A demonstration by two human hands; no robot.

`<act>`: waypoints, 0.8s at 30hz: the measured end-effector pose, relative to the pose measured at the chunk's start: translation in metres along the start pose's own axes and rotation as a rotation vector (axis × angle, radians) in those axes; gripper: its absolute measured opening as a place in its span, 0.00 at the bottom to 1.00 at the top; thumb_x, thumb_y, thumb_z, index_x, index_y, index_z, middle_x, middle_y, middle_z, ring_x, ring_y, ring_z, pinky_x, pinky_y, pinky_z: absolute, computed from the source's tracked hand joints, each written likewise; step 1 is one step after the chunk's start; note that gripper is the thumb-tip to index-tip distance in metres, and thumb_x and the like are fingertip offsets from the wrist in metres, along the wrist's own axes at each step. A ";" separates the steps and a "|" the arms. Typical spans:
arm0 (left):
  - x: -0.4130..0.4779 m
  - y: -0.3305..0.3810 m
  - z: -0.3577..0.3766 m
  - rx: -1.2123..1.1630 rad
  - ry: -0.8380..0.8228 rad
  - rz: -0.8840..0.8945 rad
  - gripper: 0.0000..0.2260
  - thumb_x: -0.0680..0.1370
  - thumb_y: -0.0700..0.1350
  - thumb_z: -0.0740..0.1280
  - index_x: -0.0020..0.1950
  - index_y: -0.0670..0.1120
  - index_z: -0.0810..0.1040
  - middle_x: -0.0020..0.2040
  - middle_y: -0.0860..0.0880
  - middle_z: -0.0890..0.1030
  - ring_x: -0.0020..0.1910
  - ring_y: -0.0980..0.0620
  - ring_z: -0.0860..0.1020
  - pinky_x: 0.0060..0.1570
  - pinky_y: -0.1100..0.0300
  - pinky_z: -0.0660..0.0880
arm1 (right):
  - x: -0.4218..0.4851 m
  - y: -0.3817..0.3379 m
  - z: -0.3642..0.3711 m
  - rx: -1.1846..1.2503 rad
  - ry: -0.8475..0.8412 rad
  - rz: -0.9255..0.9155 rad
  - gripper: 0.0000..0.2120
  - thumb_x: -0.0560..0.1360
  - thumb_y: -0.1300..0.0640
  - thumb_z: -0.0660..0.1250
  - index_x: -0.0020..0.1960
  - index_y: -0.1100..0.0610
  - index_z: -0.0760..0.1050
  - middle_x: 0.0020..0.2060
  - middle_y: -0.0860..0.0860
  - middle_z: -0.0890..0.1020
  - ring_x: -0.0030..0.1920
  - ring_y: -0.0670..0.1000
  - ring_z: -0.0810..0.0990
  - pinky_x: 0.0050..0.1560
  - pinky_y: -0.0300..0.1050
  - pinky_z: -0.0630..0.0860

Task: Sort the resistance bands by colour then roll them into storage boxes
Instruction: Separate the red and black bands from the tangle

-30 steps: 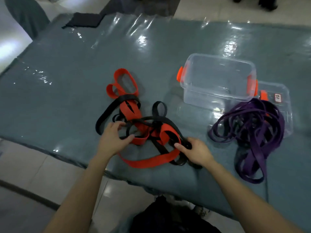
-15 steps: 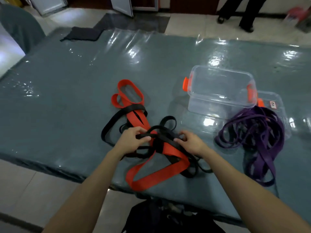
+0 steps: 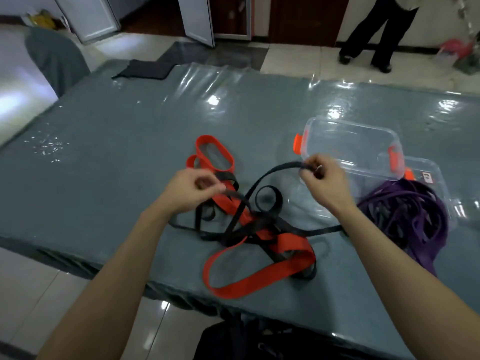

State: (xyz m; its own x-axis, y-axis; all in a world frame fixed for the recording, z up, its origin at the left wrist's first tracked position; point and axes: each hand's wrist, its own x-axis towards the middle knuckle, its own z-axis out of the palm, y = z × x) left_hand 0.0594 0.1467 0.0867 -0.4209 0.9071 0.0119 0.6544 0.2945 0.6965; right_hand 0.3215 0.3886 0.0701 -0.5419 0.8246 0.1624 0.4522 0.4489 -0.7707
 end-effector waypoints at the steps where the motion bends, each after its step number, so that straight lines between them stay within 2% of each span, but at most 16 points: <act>1: -0.005 -0.008 0.008 0.046 -0.211 -0.090 0.13 0.80 0.60 0.74 0.46 0.51 0.88 0.39 0.54 0.87 0.39 0.59 0.83 0.44 0.62 0.77 | -0.009 0.008 0.004 -0.084 -0.120 -0.005 0.13 0.73 0.38 0.69 0.43 0.47 0.80 0.39 0.49 0.80 0.41 0.50 0.80 0.46 0.54 0.79; 2: -0.011 -0.018 0.018 0.081 -0.388 -0.182 0.16 0.81 0.63 0.72 0.46 0.52 0.89 0.39 0.54 0.88 0.40 0.57 0.85 0.45 0.58 0.79 | -0.020 0.016 0.008 -0.151 -0.269 0.022 0.19 0.75 0.31 0.66 0.42 0.46 0.81 0.39 0.49 0.82 0.41 0.48 0.80 0.46 0.53 0.79; 3: -0.016 -0.032 0.029 0.112 -0.468 -0.238 0.18 0.82 0.63 0.71 0.45 0.51 0.89 0.39 0.54 0.88 0.42 0.54 0.86 0.46 0.56 0.80 | -0.030 0.025 0.012 -0.207 -0.431 0.086 0.26 0.77 0.26 0.62 0.42 0.46 0.84 0.39 0.49 0.84 0.42 0.48 0.82 0.48 0.52 0.79; 5: -0.019 -0.057 0.049 0.149 -0.342 -0.278 0.15 0.84 0.58 0.70 0.47 0.50 0.88 0.41 0.52 0.87 0.44 0.51 0.85 0.49 0.53 0.81 | -0.045 0.045 0.019 -0.367 -0.601 0.209 0.36 0.81 0.25 0.54 0.43 0.52 0.86 0.41 0.52 0.86 0.45 0.52 0.83 0.53 0.52 0.80; 7: -0.020 -0.077 0.067 0.186 -0.163 -0.307 0.11 0.85 0.54 0.69 0.50 0.49 0.86 0.45 0.51 0.86 0.46 0.50 0.84 0.52 0.47 0.81 | -0.051 0.066 0.028 -0.460 -0.539 0.201 0.35 0.82 0.29 0.57 0.38 0.57 0.82 0.33 0.52 0.84 0.38 0.53 0.82 0.46 0.53 0.80; 8: -0.018 -0.083 0.075 0.176 -0.153 -0.319 0.10 0.85 0.53 0.68 0.52 0.49 0.84 0.46 0.51 0.86 0.48 0.50 0.83 0.53 0.45 0.81 | -0.053 0.076 0.033 -0.469 -0.489 0.175 0.34 0.82 0.30 0.60 0.33 0.57 0.77 0.29 0.51 0.81 0.33 0.52 0.80 0.41 0.53 0.79; 10: -0.014 -0.084 0.091 0.137 -0.268 -0.340 0.09 0.85 0.55 0.68 0.57 0.50 0.82 0.51 0.52 0.85 0.52 0.50 0.84 0.55 0.50 0.80 | -0.056 0.086 0.040 -0.463 -0.459 0.125 0.34 0.79 0.30 0.62 0.28 0.56 0.69 0.27 0.50 0.76 0.31 0.53 0.77 0.37 0.54 0.77; 12: -0.013 -0.079 0.109 0.130 -0.381 -0.340 0.15 0.83 0.59 0.70 0.63 0.51 0.81 0.55 0.52 0.85 0.56 0.51 0.83 0.57 0.55 0.79 | -0.062 0.087 0.046 -0.517 -0.523 0.112 0.31 0.78 0.30 0.63 0.29 0.53 0.70 0.30 0.49 0.77 0.35 0.54 0.78 0.39 0.53 0.77; 15: -0.010 -0.072 0.125 0.127 -0.437 -0.300 0.18 0.80 0.60 0.73 0.66 0.52 0.82 0.53 0.52 0.85 0.51 0.54 0.84 0.53 0.57 0.81 | -0.078 0.088 0.053 -0.531 -0.595 0.175 0.18 0.76 0.40 0.74 0.40 0.50 0.71 0.35 0.48 0.81 0.42 0.55 0.82 0.40 0.49 0.75; 16: -0.010 -0.073 0.129 0.121 -0.445 -0.294 0.17 0.80 0.59 0.74 0.65 0.53 0.83 0.52 0.53 0.84 0.50 0.54 0.83 0.50 0.58 0.79 | -0.082 0.090 0.055 -0.498 -0.567 0.183 0.18 0.74 0.42 0.76 0.46 0.50 0.70 0.38 0.48 0.82 0.44 0.56 0.84 0.43 0.50 0.77; 18: -0.011 -0.075 0.135 0.200 -0.445 -0.274 0.19 0.79 0.59 0.75 0.67 0.53 0.82 0.55 0.52 0.80 0.54 0.52 0.80 0.54 0.57 0.77 | -0.085 0.089 0.058 -0.424 -0.480 0.210 0.29 0.72 0.40 0.78 0.61 0.52 0.67 0.48 0.52 0.85 0.51 0.59 0.85 0.51 0.55 0.81; 20: -0.013 -0.075 0.140 0.298 -0.454 -0.256 0.19 0.79 0.60 0.74 0.65 0.52 0.81 0.59 0.50 0.77 0.59 0.49 0.77 0.61 0.53 0.77 | -0.076 0.084 0.060 -0.398 -0.455 0.235 0.43 0.74 0.35 0.76 0.79 0.51 0.60 0.64 0.58 0.79 0.61 0.64 0.83 0.61 0.59 0.81; 21: -0.015 -0.075 0.143 0.290 -0.449 -0.262 0.15 0.81 0.58 0.72 0.62 0.52 0.81 0.58 0.51 0.79 0.59 0.49 0.78 0.58 0.53 0.78 | -0.070 0.083 0.063 -0.421 -0.489 0.246 0.45 0.75 0.33 0.73 0.83 0.49 0.58 0.68 0.60 0.75 0.64 0.65 0.81 0.64 0.60 0.80; 22: -0.017 -0.072 0.144 0.238 -0.443 -0.269 0.10 0.83 0.55 0.70 0.59 0.51 0.81 0.54 0.52 0.81 0.56 0.48 0.80 0.52 0.57 0.78 | -0.065 0.084 0.066 -0.451 -0.543 0.246 0.42 0.77 0.32 0.71 0.83 0.48 0.61 0.68 0.61 0.73 0.65 0.65 0.80 0.67 0.59 0.78; 23: -0.020 -0.069 0.145 0.153 -0.443 -0.300 0.07 0.85 0.53 0.67 0.55 0.50 0.80 0.50 0.53 0.82 0.52 0.49 0.81 0.46 0.59 0.76 | -0.062 0.085 0.068 -0.487 -0.600 0.242 0.37 0.78 0.31 0.69 0.81 0.48 0.66 0.67 0.60 0.72 0.65 0.64 0.80 0.68 0.57 0.77; 24: -0.022 -0.064 0.145 0.045 -0.425 -0.342 0.10 0.87 0.52 0.64 0.53 0.49 0.80 0.47 0.54 0.82 0.49 0.51 0.82 0.44 0.59 0.76 | -0.061 0.088 0.070 -0.507 -0.633 0.223 0.32 0.79 0.33 0.68 0.77 0.48 0.72 0.64 0.59 0.73 0.64 0.63 0.80 0.68 0.54 0.77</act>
State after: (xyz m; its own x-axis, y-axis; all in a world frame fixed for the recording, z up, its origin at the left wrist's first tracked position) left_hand 0.1178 0.1511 -0.0626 -0.3294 0.7960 -0.5078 0.5546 0.5984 0.5782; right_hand 0.3449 0.3534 -0.0510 -0.6287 0.6317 -0.4535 0.7775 0.5230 -0.3493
